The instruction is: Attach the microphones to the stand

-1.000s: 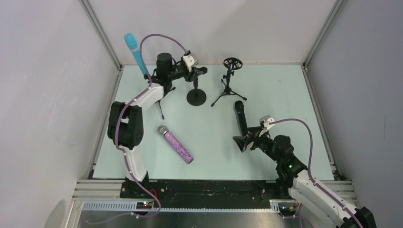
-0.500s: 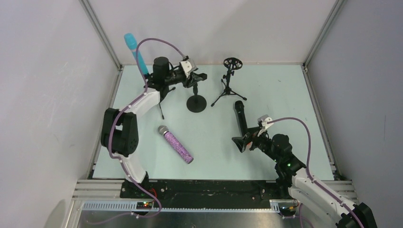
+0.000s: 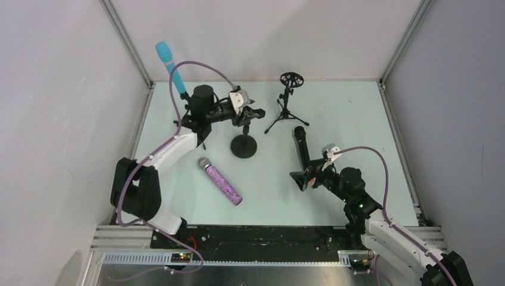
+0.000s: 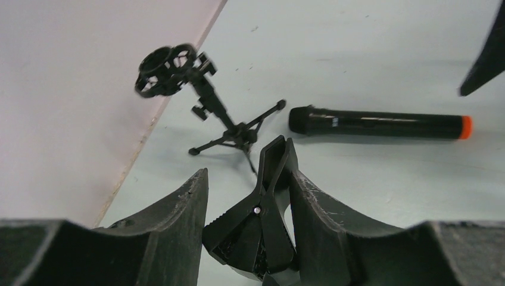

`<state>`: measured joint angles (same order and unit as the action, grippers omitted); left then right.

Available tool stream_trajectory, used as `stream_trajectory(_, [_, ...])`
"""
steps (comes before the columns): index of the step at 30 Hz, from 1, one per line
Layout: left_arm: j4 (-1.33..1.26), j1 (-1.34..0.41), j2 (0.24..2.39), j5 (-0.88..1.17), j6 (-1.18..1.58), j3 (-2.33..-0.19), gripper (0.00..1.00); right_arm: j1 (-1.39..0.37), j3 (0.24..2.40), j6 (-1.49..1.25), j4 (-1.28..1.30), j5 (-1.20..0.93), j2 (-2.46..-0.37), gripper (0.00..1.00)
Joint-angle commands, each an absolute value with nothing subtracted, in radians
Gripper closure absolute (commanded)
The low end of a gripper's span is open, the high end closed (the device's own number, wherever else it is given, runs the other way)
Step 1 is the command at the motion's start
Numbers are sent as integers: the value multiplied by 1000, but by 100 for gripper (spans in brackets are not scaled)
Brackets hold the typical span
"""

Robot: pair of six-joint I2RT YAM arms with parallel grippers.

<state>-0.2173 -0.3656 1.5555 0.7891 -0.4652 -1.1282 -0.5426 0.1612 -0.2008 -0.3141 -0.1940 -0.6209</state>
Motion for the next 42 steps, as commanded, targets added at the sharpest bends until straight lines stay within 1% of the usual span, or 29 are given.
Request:
stream_trajectory(1, [-282, -422, 1439, 765, -438, -1105, 100, -540, 199, -185, -366, -211, -628, 1])
stream_trajectory(7, [-311, -495, 1374, 700, -408, -1045, 100, -540, 199, -187, -368, -218, -630, 1])
stream_trajectory(15, [-476, -550, 1350, 657, -300, -927, 100, -540, 199, -190, -363, -221, -630, 1])
stream_trajectory(20, [-571, -553, 1329, 625, -265, -812, 100, -540, 199, -187, -356, -218, -622, 0])
stream_trajectory(24, [-600, -554, 1305, 608, -262, -751, 100, -539, 198, -185, -353, -218, -627, 1])
stream_trajectory(36, [-614, -553, 1295, 607, -279, -670, 100, -540, 221, -183, -390, -238, -676, 0])
stream_trajectory(38, [-622, -553, 1295, 605, -273, -673, 93, -540, 225, -180, -394, -240, -680, 1])
stream_trajectory(40, [-626, -553, 1296, 609, -263, -685, 76, -540, 229, -178, -394, -242, -684, 0])
stream_trajectory(41, [-627, -554, 1298, 612, -252, -699, 54, -540, 230, -177, -395, -244, -686, 0])
stream_trajectory(42, [-627, -554, 1304, 626, -246, -706, 35, -540, 230, -177, -397, -246, -688, 1])
